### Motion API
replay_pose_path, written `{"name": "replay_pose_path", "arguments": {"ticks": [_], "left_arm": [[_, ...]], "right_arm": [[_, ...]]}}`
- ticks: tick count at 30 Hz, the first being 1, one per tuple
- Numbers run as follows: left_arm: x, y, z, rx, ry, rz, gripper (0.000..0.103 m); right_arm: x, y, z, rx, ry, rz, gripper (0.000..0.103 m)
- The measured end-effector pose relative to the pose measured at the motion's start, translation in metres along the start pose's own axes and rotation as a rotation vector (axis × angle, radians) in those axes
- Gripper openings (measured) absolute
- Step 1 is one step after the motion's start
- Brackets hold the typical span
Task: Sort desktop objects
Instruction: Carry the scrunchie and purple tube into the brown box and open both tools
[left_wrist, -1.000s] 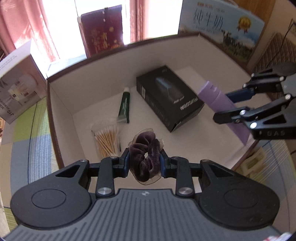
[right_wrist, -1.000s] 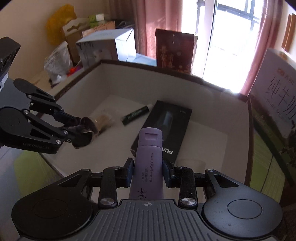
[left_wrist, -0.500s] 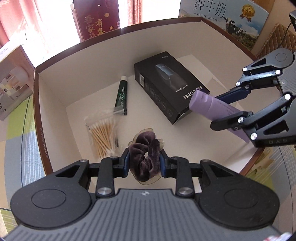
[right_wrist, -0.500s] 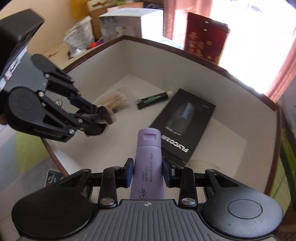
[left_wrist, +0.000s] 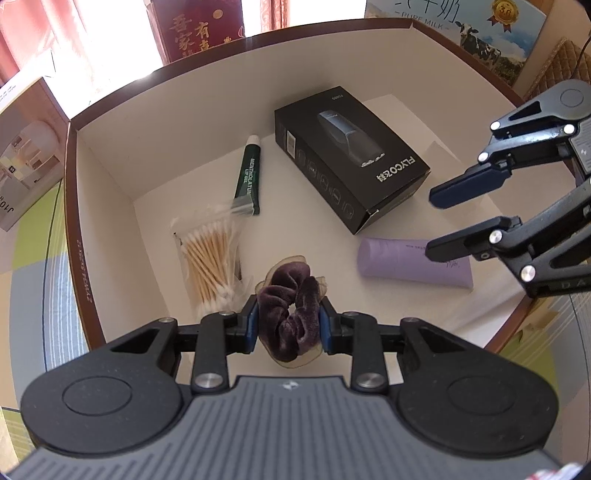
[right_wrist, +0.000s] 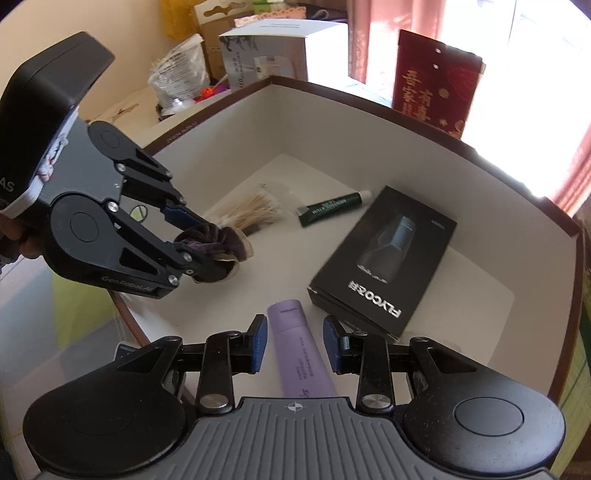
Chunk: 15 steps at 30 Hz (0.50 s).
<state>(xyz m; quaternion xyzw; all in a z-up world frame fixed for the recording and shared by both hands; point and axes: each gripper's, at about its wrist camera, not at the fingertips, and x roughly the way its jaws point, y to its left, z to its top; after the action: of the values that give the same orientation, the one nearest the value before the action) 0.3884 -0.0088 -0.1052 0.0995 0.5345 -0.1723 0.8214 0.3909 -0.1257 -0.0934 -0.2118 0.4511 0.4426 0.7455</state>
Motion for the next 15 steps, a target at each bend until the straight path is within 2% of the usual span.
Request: {"name": "replay_pose_path", "arguments": {"ticks": [1, 3, 5, 6, 9, 12, 15], "left_arm": [[0.0, 0.0, 0.0, -0.001, 0.001, 0.001, 0.027], [0.001, 0.0, -0.001, -0.001, 0.002, 0.002, 0.027], [0.001, 0.0, -0.001, -0.001, 0.004, 0.005, 0.029], [0.0, -0.001, -0.001, 0.0, 0.005, 0.005, 0.03], [-0.002, -0.001, -0.001, -0.002, 0.006, 0.02, 0.046], [-0.006, 0.0, -0.002, 0.002, -0.001, 0.02, 0.052], [-0.01, 0.0, -0.002, 0.004, -0.004, 0.019, 0.056]], "right_arm": [[-0.001, -0.002, 0.0, 0.011, -0.004, -0.012, 0.045], [-0.004, -0.005, -0.002, 0.029, -0.016, -0.025, 0.065], [-0.007, -0.006, -0.003, 0.035, -0.022, -0.03, 0.071], [-0.008, -0.006, -0.003, 0.04, -0.021, -0.039, 0.077], [-0.011, -0.007, -0.005, 0.055, -0.024, -0.064, 0.093], [-0.016, -0.008, -0.007, 0.077, -0.032, -0.077, 0.1], [-0.021, -0.009, -0.008, 0.089, -0.03, -0.088, 0.101]]}}
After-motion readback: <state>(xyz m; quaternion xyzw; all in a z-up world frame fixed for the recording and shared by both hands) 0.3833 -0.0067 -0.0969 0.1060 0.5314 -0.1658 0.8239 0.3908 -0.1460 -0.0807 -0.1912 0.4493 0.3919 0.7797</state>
